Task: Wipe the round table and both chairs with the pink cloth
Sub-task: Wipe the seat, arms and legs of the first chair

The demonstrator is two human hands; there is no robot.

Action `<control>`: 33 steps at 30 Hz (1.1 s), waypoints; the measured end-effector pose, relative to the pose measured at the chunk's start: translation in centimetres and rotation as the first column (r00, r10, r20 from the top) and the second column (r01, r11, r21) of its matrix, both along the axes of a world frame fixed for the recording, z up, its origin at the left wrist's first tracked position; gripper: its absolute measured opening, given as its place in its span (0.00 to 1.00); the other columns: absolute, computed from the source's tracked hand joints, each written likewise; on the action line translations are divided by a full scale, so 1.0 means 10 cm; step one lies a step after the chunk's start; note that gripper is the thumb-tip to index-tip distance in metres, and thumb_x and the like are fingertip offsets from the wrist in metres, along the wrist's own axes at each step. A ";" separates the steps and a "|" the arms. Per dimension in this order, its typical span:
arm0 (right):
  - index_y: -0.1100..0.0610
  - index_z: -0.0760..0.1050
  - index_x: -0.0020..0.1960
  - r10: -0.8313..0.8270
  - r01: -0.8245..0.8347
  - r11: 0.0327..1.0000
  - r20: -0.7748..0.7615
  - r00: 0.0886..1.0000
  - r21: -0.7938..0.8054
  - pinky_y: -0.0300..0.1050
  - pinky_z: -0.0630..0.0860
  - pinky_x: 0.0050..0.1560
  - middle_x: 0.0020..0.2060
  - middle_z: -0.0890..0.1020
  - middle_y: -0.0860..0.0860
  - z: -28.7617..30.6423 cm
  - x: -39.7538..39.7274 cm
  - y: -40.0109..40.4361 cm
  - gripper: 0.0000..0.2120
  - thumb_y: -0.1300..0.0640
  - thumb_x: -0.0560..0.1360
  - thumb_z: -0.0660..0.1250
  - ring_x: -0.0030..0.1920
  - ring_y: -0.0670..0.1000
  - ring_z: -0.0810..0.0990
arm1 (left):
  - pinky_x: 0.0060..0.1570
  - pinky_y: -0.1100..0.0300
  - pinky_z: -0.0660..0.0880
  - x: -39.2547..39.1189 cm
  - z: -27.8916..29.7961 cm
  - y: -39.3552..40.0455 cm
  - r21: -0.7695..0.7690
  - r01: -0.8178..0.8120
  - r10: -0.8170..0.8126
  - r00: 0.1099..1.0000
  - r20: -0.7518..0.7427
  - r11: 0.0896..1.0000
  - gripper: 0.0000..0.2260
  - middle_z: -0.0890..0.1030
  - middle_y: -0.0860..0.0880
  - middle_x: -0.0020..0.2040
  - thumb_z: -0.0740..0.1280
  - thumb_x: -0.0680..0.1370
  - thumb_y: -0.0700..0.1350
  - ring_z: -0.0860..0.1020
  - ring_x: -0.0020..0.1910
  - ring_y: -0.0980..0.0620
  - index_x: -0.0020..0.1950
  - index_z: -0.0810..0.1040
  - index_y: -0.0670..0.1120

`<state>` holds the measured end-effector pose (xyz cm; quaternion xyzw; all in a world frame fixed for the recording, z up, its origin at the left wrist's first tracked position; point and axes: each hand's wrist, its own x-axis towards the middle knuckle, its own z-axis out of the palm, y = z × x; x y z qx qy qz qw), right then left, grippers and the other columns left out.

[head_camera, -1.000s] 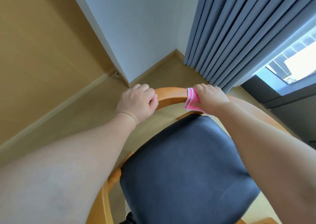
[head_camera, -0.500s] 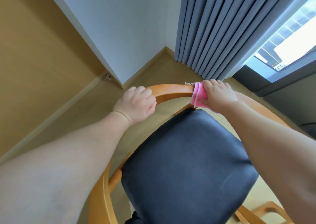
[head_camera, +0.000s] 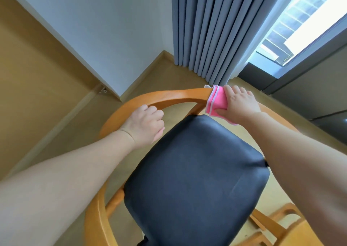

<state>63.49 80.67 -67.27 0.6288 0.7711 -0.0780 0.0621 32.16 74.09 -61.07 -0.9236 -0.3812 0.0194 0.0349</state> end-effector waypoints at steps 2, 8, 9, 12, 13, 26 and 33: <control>0.52 0.64 0.62 -0.026 0.026 1.000 0.001 1.000 -0.002 0.53 0.68 0.54 0.53 0.75 0.54 0.00 0.08 -0.06 0.36 0.28 0.65 0.64 0.53 0.59 0.73 | 0.38 0.53 0.70 0.21 -0.05 -0.11 -0.060 -0.060 0.064 0.996 0.059 0.996 0.12 0.75 0.47 0.36 0.66 0.76 0.47 0.72 0.36 0.47 0.35 0.79 0.44; 0.52 0.62 0.64 -0.120 0.120 0.993 -0.021 0.993 0.005 0.54 0.68 0.55 0.54 0.74 0.54 0.01 0.39 -0.28 0.40 0.26 0.63 0.63 0.54 0.58 0.73 | 0.34 0.54 0.68 0.75 -0.04 -0.28 -0.192 -0.189 0.229 0.949 0.216 0.963 0.13 0.71 0.45 0.31 0.71 0.72 0.42 0.71 0.33 0.43 0.28 0.75 0.41; 0.52 0.61 0.64 -0.133 0.133 0.991 -0.021 0.991 0.006 0.54 0.68 0.55 0.55 0.74 0.54 0.01 0.45 -0.32 0.41 0.26 0.63 0.63 0.55 0.58 0.73 | 0.32 0.55 0.68 0.81 -0.03 -0.32 -0.205 -0.170 0.217 0.948 0.232 0.964 0.14 0.70 0.45 0.30 0.73 0.70 0.40 0.71 0.32 0.44 0.27 0.73 0.41; 0.54 0.61 0.66 -0.180 0.180 0.984 -0.015 0.984 0.007 0.53 0.68 0.56 0.55 0.74 0.54 0.01 0.60 -0.46 0.42 0.26 0.63 0.62 0.56 0.58 0.72 | 0.32 0.55 0.67 0.97 -0.04 -0.38 -0.239 -0.133 0.188 0.956 0.225 0.962 0.14 0.71 0.45 0.31 0.72 0.71 0.40 0.71 0.32 0.43 0.27 0.73 0.41; 0.54 0.61 0.66 -0.194 0.194 0.981 -0.012 0.981 0.007 0.53 0.67 0.56 0.55 0.73 0.54 0.01 0.65 -0.50 0.42 0.27 0.64 0.63 0.56 0.58 0.72 | 0.32 0.55 0.67 1.02 -0.05 -0.40 -0.241 -0.125 0.180 0.959 0.219 0.962 0.14 0.71 0.45 0.31 0.72 0.71 0.41 0.71 0.32 0.43 0.27 0.73 0.41; 0.58 0.59 0.69 -0.384 0.384 0.923 0.027 0.923 -0.005 0.53 0.69 0.53 0.56 0.73 0.56 0.02 1.28 -1.29 0.41 0.32 0.70 0.64 0.54 0.59 0.72 | 0.35 0.56 0.60 1.72 -0.05 -0.75 -0.313 -0.030 0.089 0.980 0.176 0.949 0.16 0.66 0.49 0.35 0.64 0.77 0.45 0.63 0.36 0.48 0.30 0.69 0.44; 0.61 0.55 0.72 -0.452 0.456 0.889 0.071 0.889 -0.047 0.51 0.69 0.54 0.59 0.72 0.57 0.08 1.46 -1.61 0.42 0.32 0.73 0.62 0.56 0.58 0.71 | 0.39 0.59 0.58 1.95 0.03 -0.85 -0.337 -0.020 0.053 0.995 0.088 0.941 0.14 0.66 0.51 0.39 0.58 0.80 0.50 0.64 0.39 0.50 0.35 0.68 0.47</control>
